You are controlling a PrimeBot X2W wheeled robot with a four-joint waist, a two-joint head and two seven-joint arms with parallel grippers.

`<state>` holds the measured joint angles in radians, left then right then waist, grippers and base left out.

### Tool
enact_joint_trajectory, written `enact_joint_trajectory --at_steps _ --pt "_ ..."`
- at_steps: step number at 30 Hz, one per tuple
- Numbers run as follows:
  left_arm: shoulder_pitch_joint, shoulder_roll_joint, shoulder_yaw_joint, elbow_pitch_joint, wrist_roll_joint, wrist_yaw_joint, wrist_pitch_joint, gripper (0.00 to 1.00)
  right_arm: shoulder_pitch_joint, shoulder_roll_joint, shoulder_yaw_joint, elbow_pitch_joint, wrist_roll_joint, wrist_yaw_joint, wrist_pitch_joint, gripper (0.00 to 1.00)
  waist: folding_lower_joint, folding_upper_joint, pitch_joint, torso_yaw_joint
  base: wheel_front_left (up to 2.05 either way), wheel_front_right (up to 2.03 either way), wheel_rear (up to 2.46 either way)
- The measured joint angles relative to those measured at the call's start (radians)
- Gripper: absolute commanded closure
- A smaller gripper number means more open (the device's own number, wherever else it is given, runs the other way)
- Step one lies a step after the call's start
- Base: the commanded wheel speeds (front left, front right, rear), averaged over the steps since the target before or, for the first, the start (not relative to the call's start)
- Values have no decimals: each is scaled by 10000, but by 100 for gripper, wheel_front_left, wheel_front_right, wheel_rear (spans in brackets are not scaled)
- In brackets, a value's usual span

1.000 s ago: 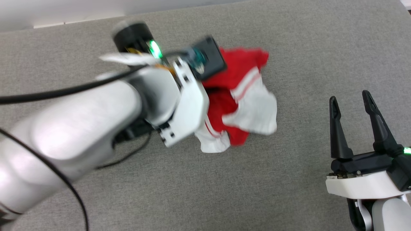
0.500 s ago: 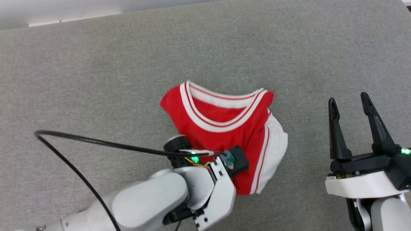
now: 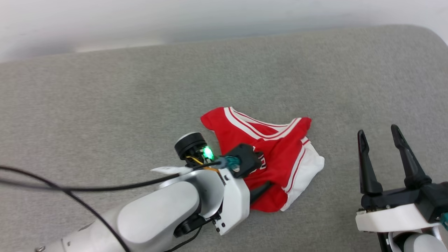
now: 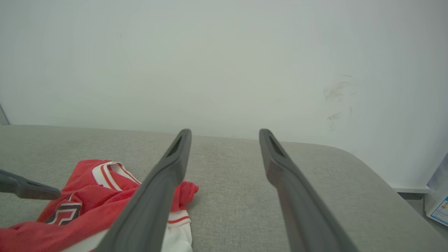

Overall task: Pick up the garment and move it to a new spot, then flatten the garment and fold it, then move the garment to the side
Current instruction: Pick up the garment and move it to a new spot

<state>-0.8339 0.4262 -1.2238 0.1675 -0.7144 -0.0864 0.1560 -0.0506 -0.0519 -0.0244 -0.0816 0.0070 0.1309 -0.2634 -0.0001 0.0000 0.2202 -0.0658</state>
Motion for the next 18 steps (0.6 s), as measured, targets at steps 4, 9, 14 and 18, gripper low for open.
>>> enact_joint_trajectory --at_steps 4,9,14,18 --pt "363 439 596 -686 128 857 -949 0 240 0 -63 19 -48 2 0 0 0 0 -377 326 0 0 0" --pt "987 1080 1622 -1342 324 2362 -2234 0 391 2 -82 56 -73 2 0 0 0 0 -747 723 0 0 0" --pt "1815 1490 2522 -1465 550 3866 -3628 0 537 2 -138 82 -71 2 2 0 0 0 -987 1016 0 0 0" --pt "2752 1526 3283 -1340 817 5070 -4096 0 581 2 -119 109 -65 2 2 0 0 0 -1067 1098 0 0 0"
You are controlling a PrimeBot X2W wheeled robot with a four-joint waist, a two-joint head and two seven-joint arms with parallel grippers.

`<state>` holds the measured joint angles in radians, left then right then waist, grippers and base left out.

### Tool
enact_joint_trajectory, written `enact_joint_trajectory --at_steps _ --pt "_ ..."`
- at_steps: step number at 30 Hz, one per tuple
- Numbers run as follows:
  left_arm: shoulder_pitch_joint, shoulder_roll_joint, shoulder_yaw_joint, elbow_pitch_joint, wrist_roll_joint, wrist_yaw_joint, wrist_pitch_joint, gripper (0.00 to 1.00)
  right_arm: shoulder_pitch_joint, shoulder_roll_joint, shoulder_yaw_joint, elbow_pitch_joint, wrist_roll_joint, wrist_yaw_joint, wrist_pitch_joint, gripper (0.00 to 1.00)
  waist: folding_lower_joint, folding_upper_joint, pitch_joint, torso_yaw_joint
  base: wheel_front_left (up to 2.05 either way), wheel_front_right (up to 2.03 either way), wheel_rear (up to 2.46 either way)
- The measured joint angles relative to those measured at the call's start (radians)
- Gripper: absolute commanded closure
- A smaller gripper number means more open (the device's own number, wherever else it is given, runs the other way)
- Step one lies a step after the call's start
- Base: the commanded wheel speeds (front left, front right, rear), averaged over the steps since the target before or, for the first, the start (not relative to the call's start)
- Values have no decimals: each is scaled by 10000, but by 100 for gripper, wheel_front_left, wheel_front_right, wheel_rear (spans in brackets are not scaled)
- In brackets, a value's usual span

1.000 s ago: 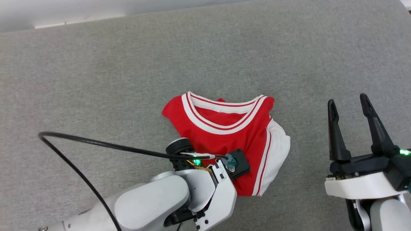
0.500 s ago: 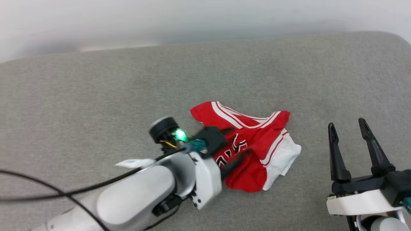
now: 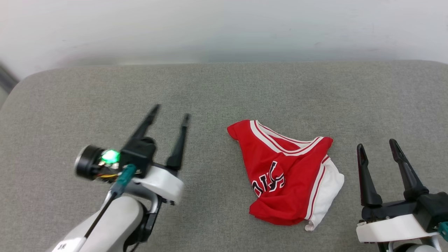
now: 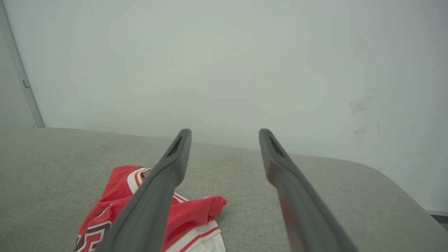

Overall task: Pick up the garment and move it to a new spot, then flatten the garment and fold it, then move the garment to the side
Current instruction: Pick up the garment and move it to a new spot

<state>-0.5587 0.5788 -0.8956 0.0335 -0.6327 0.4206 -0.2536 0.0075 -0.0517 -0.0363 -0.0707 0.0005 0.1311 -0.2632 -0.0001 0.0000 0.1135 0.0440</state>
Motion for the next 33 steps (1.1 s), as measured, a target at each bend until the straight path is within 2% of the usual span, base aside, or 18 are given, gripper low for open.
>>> enact_joint_trajectory --at_steps 3,6,12,15,23,28,33 --pt "767 -128 943 -146 370 834 -65 0 58 2 -44 33 84 0 0 0 1 0 -18 8 0 0 0" --pt "1702 -422 1937 -545 1051 1352 -82 0 131 0 -79 42 92 -2 -2 0 0 0 -2 12 0 0 0" --pt "3437 -1097 3446 -940 2222 1707 -92 0 157 2 -192 113 159 -2 0 0 0 0 18 43 0 0 0" --pt "4017 -1438 4052 -888 2619 1475 -92 0 187 2 -238 192 199 0 0 0 1 0 -16 66 0 0 0" --pt "5122 -2380 5187 -443 3522 293 -94 0 496 2 -334 447 525 0 0 0 0 0 -346 91 0 0 0" --pt "5557 -2895 5676 -142 3994 -464 -94 0 831 2 -422 617 667 -2 0 0 0 0 -633 119 0 0 0" --pt "5927 -3306 6086 56 4387 -1024 -94 0 1102 2 -453 750 825 -2 0 0 0 0 -881 102 0 0 0"
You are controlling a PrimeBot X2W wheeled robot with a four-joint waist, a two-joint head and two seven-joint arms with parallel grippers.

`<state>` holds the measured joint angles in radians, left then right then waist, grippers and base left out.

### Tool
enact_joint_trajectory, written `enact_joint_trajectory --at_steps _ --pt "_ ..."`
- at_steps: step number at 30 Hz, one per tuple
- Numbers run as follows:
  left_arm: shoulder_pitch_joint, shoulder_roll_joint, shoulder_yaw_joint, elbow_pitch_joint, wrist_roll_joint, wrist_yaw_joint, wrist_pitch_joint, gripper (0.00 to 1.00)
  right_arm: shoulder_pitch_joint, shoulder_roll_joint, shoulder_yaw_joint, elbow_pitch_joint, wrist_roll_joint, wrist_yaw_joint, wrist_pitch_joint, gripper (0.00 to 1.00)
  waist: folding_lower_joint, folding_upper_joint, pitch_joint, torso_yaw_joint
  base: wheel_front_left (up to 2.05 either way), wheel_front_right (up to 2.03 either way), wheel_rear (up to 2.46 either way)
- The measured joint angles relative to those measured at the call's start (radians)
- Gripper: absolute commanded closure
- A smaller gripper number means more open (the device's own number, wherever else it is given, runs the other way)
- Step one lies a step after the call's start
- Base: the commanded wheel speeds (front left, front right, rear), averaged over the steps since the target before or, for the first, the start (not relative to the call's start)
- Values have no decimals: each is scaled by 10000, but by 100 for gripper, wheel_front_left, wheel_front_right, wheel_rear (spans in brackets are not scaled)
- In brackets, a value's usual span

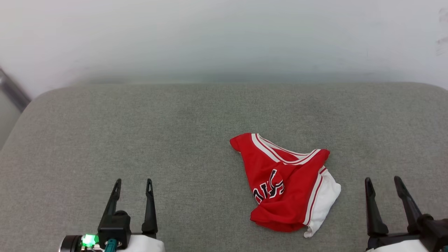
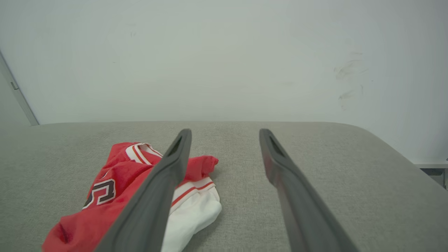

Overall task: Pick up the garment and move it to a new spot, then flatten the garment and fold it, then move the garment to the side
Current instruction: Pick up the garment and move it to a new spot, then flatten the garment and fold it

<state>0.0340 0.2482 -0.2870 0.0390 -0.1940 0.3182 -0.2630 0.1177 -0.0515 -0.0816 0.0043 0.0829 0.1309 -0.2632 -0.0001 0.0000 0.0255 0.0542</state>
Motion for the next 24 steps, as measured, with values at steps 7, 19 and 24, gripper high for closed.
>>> enact_joint_trajectory --at_steps 7,19,24 --pt "309 -401 399 151 449 -579 0 0 270 2 -12 140 205 0 0 0 0 0 -195 -36 0 0 0" --pt "444 -869 1026 299 947 -1166 0 0 -315 4 -157 -261 276 0 0 0 0 0 -96 -117 0 0 0" --pt "394 -1014 1221 313 1093 -1333 0 0 -1947 -2 -105 -765 -558 0 -2 0 0 0 181 -171 0 0 0"
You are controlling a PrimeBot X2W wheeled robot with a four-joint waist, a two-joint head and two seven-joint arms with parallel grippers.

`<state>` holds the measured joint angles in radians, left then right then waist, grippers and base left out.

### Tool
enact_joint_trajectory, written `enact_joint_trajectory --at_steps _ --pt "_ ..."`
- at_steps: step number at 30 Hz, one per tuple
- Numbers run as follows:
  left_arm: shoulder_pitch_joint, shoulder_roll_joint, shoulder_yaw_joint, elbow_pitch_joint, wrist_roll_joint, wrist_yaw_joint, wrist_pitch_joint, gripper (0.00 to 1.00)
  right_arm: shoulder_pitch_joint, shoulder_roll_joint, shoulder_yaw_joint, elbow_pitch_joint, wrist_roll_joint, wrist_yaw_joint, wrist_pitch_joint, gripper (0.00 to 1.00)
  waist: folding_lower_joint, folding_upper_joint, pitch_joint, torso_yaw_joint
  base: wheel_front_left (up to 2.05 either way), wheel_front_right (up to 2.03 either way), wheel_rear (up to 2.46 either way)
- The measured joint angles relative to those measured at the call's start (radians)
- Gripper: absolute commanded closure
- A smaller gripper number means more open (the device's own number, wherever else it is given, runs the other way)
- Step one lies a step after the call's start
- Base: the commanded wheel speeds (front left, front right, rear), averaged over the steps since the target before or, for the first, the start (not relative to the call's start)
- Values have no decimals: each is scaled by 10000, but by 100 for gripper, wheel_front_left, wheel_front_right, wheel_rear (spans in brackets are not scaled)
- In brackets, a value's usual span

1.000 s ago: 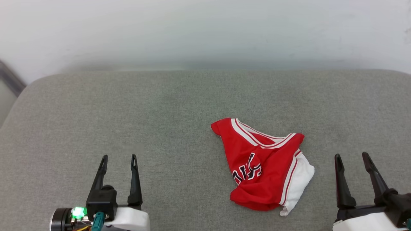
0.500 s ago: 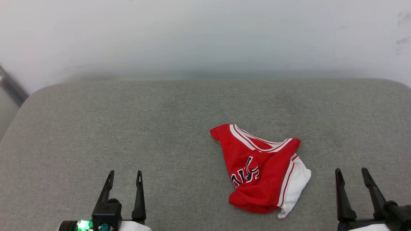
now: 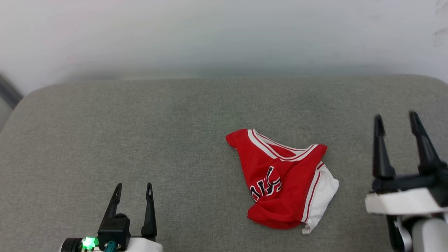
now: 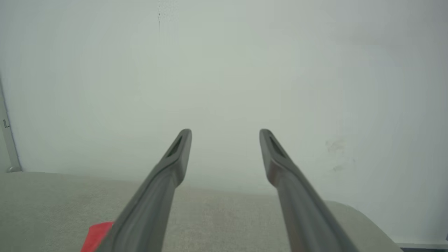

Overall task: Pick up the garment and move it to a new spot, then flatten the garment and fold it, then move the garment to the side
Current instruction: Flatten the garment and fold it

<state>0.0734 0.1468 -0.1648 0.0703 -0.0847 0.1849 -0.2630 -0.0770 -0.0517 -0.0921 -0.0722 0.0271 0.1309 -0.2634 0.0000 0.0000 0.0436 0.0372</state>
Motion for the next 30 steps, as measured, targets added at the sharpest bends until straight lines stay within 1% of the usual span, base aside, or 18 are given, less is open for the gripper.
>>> enact_joint_trajectory --at_steps 2,3,5,7,9,11,13,16,19,21,24,27,30 --pt "-63 -35 54 10 38 -65 0 0 -631 -123 343 334 -257 0 2 0 0 0 123 -39 0 0 0" --pt "-91 -56 73 12 75 -94 0 0 -923 -345 577 577 -288 2 0 0 0 0 173 -60 0 0 0" --pt "-143 -98 128 0 136 -142 0 0 -1546 -1012 1185 1250 -274 2 2 0 0 0 241 -119 0 0 0" --pt "-157 -174 165 -10 199 -176 0 0 -2143 -1720 1910 1925 -58 2 462 0 0 0 294 -165 0 0 0" --pt "-174 -259 182 -13 221 -184 0 0 -2759 -2569 2895 2349 247 2 1381 0 0 0 334 -184 0 0 0" --pt "-179 -293 205 -23 284 -238 0 0 -3281 -3319 3933 2518 993 2 2497 0 0 0 363 -190 0 0 0" --pt "-190 -326 230 -40 309 -267 0 0 -3785 -4113 4947 2516 1785 2 3659 0 0 0 423 -189 0 0 0" --pt "-295 -385 253 -59 366 -314 0 0 -4460 -5139 6261 2328 3248 2 5440 0 0 0 555 -168 0 0 0" --pt "-447 -460 240 -73 384 -357 0 0 -5043 -6190 7651 2103 4454 2 7430 0 1 0 733 -100 0 0 0" --pt "-555 -523 228 -84 428 -372 0 0 -5327 -6564 8441 1879 5363 2 8439 0 0 0 878 -35 0 0 0" --pt "-745 -581 211 -128 454 -416 0 0 -5994 -6982 9294 1795 6203 2 9407 0 1 0 1146 84 0 0 0" --pt "-919 -642 165 -151 460 -443 0 0 -6273 -7020 9883 2146 6926 2 9904 0 1 0 1445 220 0 0 0" --pt "-1139 -686 134 -155 470 -456 0 0 -6553 -6980 10533 2612 7101 2 10103 0 1 0 1758 378 0 0 0"
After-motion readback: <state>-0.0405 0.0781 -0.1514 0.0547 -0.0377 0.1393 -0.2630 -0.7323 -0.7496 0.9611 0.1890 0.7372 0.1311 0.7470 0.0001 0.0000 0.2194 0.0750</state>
